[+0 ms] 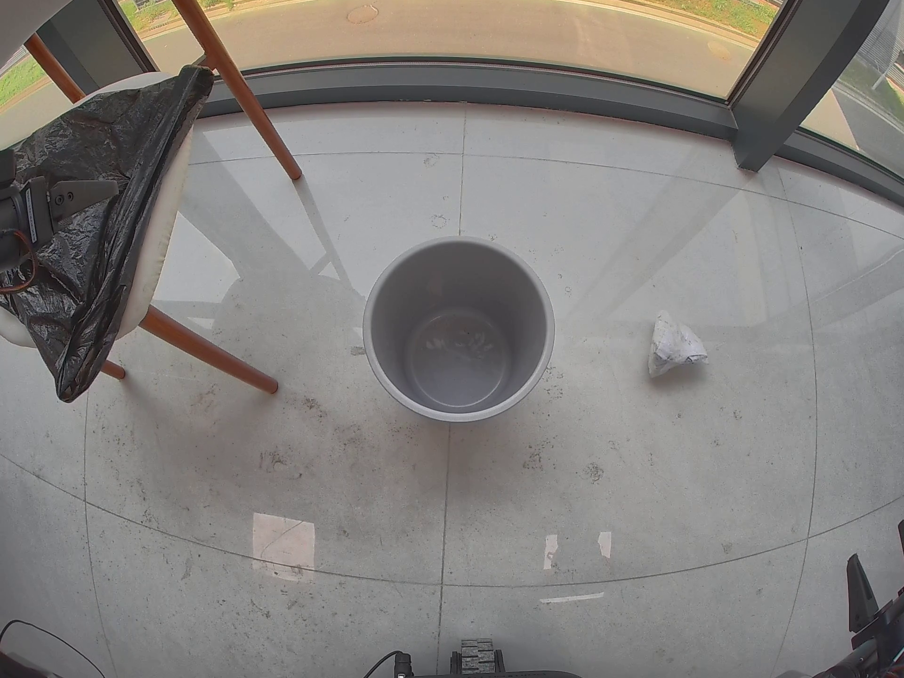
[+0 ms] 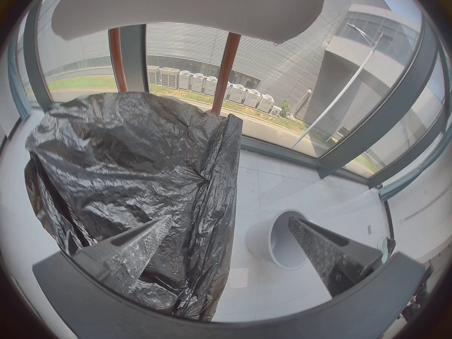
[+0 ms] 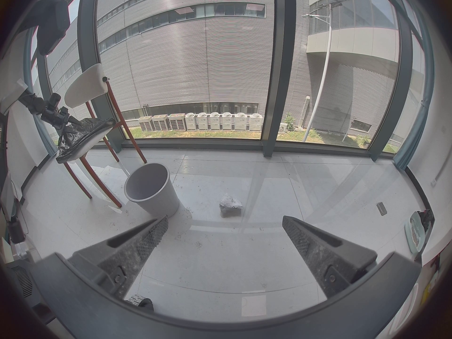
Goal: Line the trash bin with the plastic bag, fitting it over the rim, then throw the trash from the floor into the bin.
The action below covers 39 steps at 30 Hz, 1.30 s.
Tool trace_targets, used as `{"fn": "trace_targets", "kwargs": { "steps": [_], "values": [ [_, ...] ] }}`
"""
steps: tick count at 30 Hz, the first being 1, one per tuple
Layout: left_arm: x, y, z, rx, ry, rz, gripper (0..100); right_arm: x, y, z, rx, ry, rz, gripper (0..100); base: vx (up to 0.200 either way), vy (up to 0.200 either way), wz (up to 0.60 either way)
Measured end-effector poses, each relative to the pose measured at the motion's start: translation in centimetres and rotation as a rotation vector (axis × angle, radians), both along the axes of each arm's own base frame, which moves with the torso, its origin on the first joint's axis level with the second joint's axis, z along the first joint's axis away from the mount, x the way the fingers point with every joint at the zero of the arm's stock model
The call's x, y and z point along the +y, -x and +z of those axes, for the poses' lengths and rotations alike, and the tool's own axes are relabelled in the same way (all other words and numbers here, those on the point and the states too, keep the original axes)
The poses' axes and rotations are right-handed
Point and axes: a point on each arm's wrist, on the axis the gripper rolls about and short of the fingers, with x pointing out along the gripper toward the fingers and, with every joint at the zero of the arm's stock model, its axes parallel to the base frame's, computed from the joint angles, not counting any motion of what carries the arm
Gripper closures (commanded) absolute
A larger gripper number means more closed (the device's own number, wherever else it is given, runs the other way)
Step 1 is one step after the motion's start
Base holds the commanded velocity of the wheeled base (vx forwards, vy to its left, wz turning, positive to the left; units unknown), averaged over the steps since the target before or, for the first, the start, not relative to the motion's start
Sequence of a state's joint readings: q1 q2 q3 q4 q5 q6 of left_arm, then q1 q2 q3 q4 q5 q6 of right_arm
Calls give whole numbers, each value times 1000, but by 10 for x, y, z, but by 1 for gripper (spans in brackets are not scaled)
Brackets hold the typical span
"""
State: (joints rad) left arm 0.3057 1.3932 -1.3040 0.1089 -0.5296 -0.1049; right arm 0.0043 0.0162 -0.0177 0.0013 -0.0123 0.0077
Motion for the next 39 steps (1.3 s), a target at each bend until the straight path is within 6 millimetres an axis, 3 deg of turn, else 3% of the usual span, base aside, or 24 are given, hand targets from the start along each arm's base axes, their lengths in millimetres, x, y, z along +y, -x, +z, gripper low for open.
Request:
{"fn": "trace_targets", "kwargs": {
  "steps": [9, 17, 27, 39],
  "values": [
    [-12, -16, 9, 18, -32, -43, 0, 0, 0, 0, 1, 0, 1, 0, 0, 0, 0],
    [-8, -46, 5, 28, -92, -36, 0, 0, 0, 0, 1, 0, 1, 0, 0, 0, 0],
    [-2, -76, -8, 55, -94, -26, 0, 0, 0, 0, 0, 0, 1, 0, 0, 0, 0],
    [-1, -95, -23, 54, -111, 2, 0, 0, 0, 0, 0, 0, 1, 0, 0, 0, 0]
  ]
}}
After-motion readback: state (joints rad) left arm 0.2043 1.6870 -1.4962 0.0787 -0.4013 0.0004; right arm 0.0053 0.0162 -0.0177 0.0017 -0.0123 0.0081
